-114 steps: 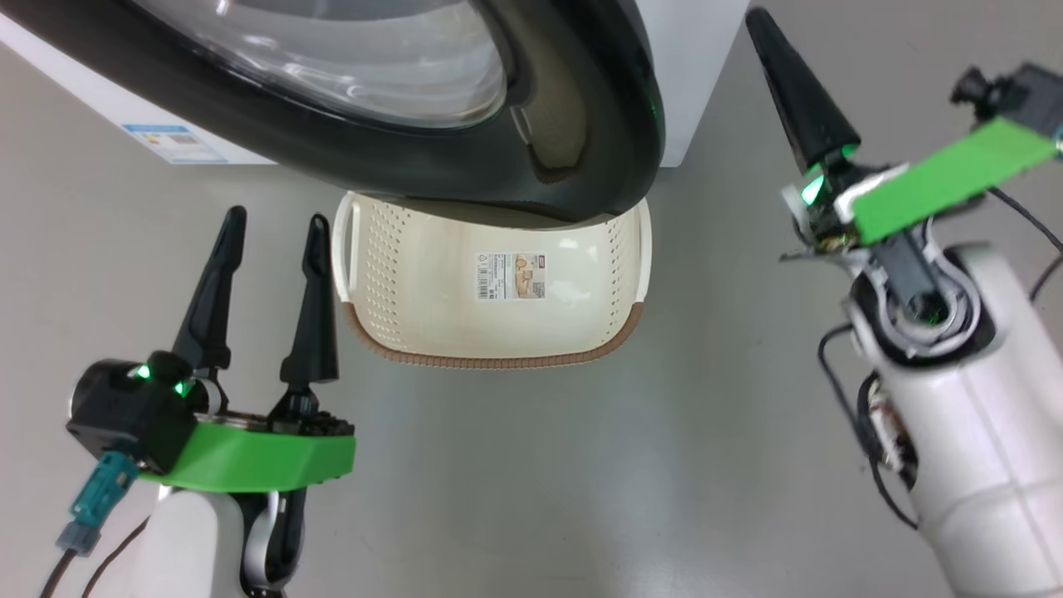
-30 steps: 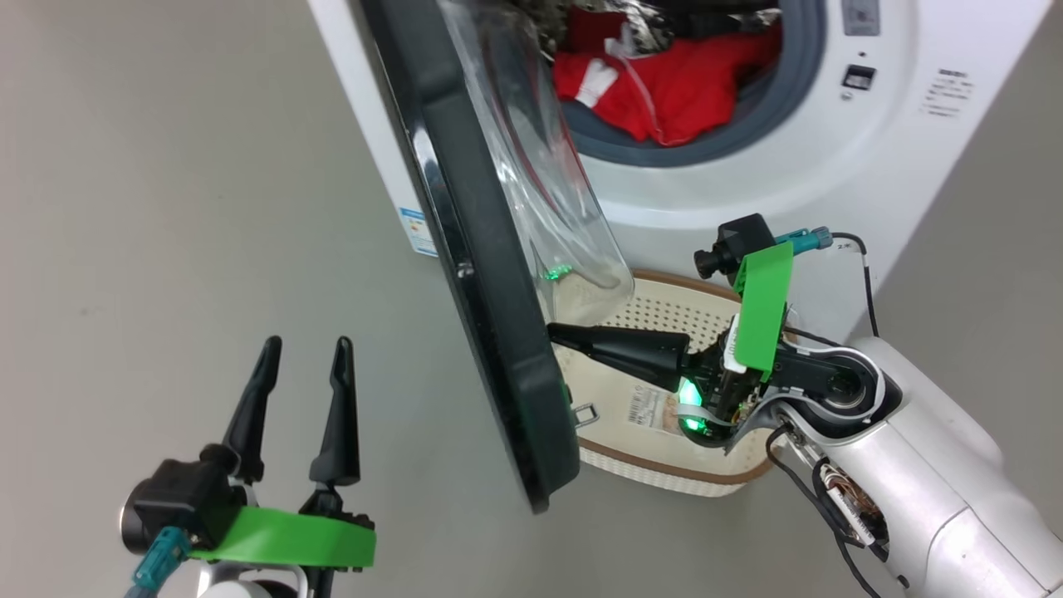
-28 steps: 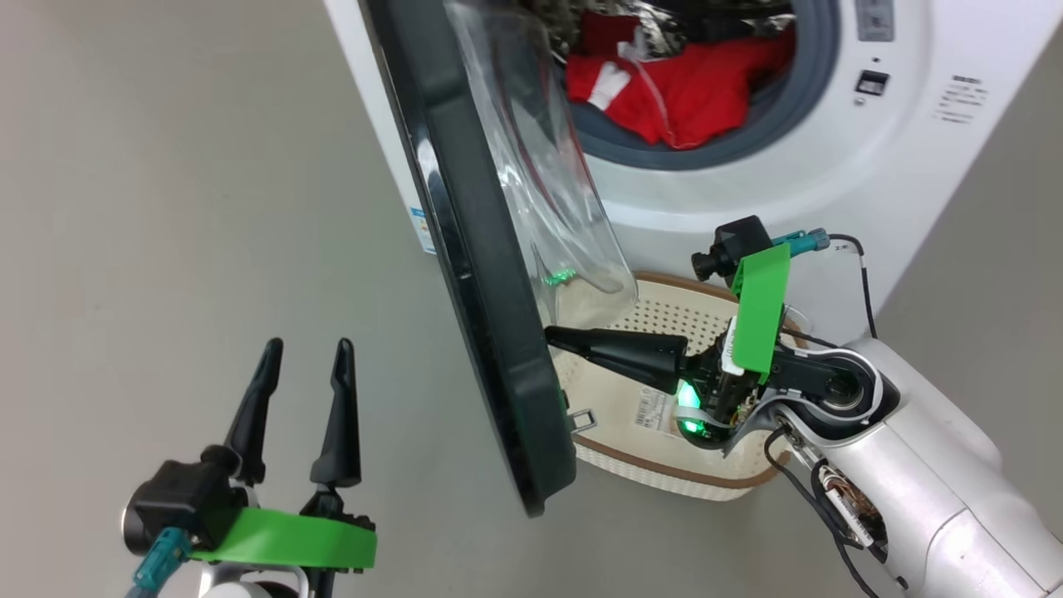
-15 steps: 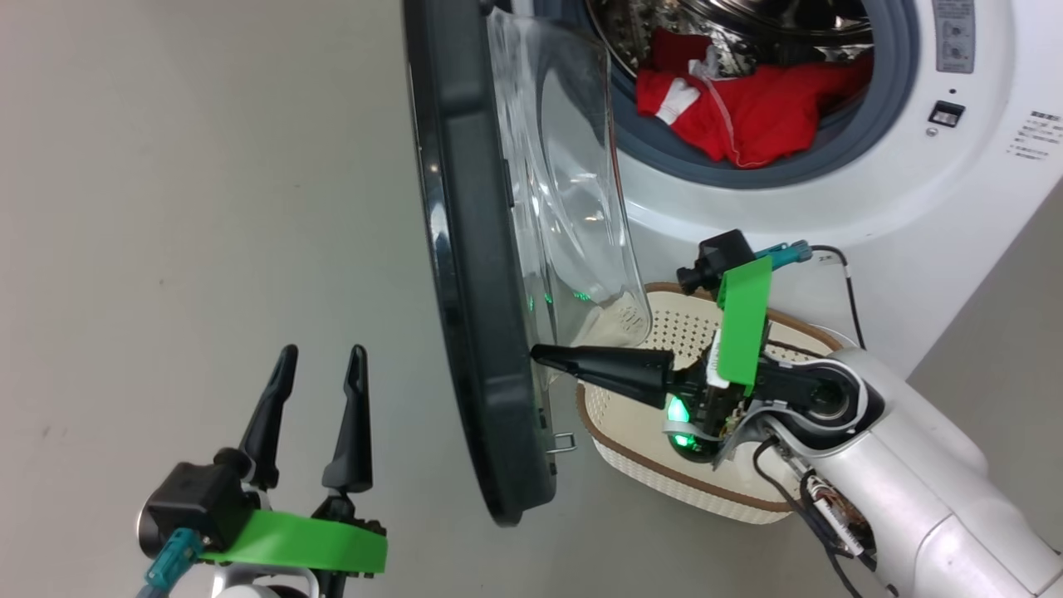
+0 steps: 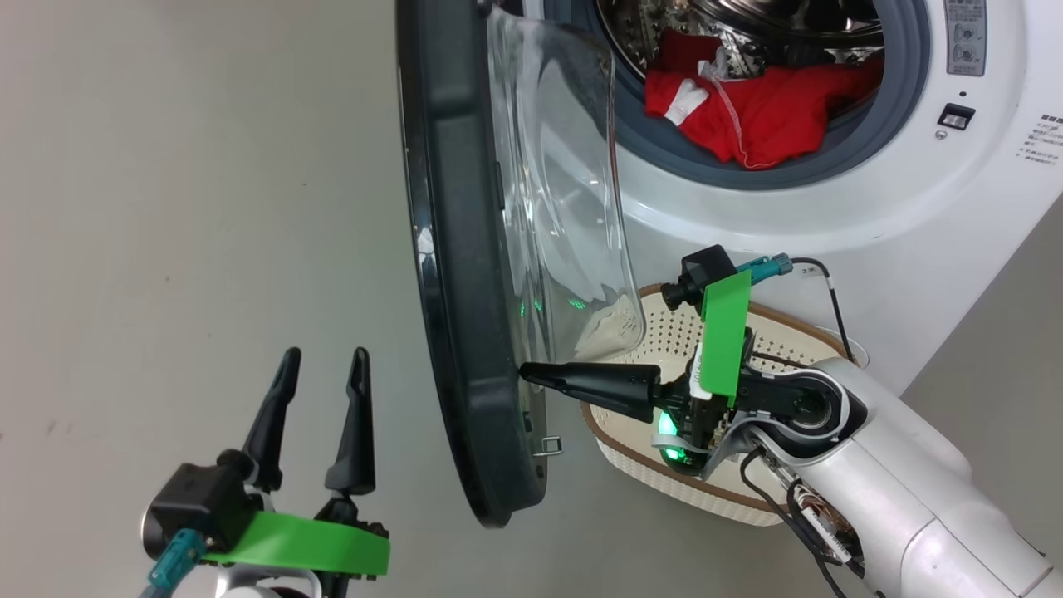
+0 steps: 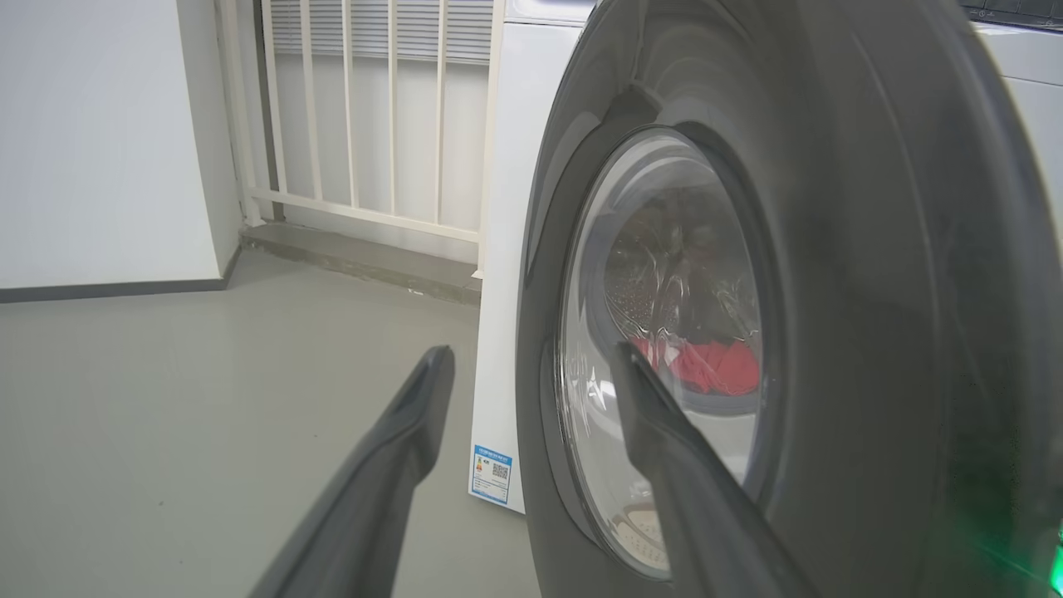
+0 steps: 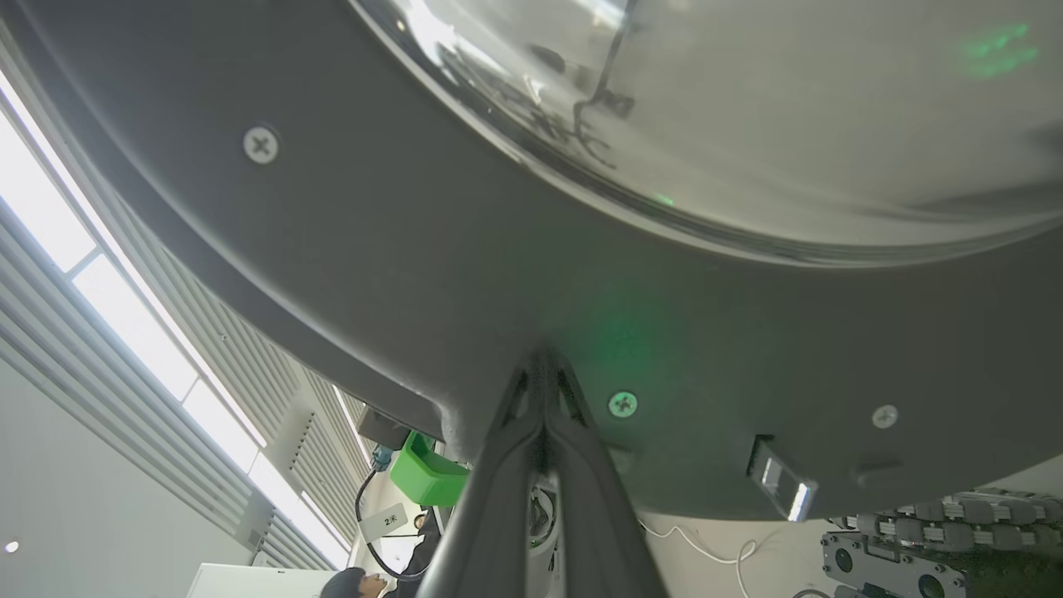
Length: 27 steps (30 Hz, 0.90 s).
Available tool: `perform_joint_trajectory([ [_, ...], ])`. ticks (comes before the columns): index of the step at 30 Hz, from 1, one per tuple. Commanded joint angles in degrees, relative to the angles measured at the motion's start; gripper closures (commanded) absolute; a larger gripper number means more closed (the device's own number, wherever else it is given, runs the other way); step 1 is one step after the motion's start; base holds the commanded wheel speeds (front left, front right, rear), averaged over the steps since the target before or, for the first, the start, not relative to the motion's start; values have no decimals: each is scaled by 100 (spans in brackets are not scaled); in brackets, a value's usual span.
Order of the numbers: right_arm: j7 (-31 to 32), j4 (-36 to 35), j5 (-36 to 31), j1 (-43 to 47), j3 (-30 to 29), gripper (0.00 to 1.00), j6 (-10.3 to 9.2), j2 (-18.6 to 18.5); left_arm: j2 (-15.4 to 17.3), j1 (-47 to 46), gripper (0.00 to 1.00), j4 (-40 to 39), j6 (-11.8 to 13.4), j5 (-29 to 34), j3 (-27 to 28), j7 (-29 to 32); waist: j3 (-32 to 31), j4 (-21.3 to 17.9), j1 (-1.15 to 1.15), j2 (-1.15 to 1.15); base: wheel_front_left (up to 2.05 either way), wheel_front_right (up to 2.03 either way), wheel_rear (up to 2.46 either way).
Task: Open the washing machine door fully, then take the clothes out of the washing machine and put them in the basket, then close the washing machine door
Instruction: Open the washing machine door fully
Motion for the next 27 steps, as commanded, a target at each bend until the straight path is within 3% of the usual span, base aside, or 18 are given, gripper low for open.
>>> perform_joint_trajectory([
  [1,-4,-123,20,-98,38,100,39,146,100,23,0,-104,28,-20,161,-26,-19,-8,0,0,0,0,0],
  [8,-374,-297,-426,89,23,100,39,37,100,-18,0,75,-4,16,150,-26,-128,-47,0,0,0,0,0],
  [9,-461,-339,-509,133,4,78,39,17,102,-24,0,96,-8,29,158,-26,-147,-63,0,0,0,0,0],
  [11,-611,-434,-643,223,-51,59,39,-20,104,-33,0,122,-15,51,168,-26,-171,-91,0,0,0,0,0],
  [12,-718,-480,-710,269,-105,25,39,-45,104,-38,0,134,-19,60,172,-26,-184,-100,0,0,0,0,0],
  [13,-818,-527,-782,318,-150,0,39,-70,104,-42,0,146,-23,67,175,-26,-197,-109,0,0,0,0,0],
  [18,-1566,-870,-1533,536,-297,0,39,-293,122,-76,0,241,-52,101,169,-26,-251,-142,0,0,0,0,0],
  [23,-2964,-1041,-2945,817,-224,0,39,-579,122,-97,0,279,-30,94,198,-26,-312,-143,0,0,0,0,0],
  [27,-4090,-792,-4103,949,7,0,39,-692,136,-92,0,302,-4,89,265,-26,-357,-190,0,0,0,0,0],
])
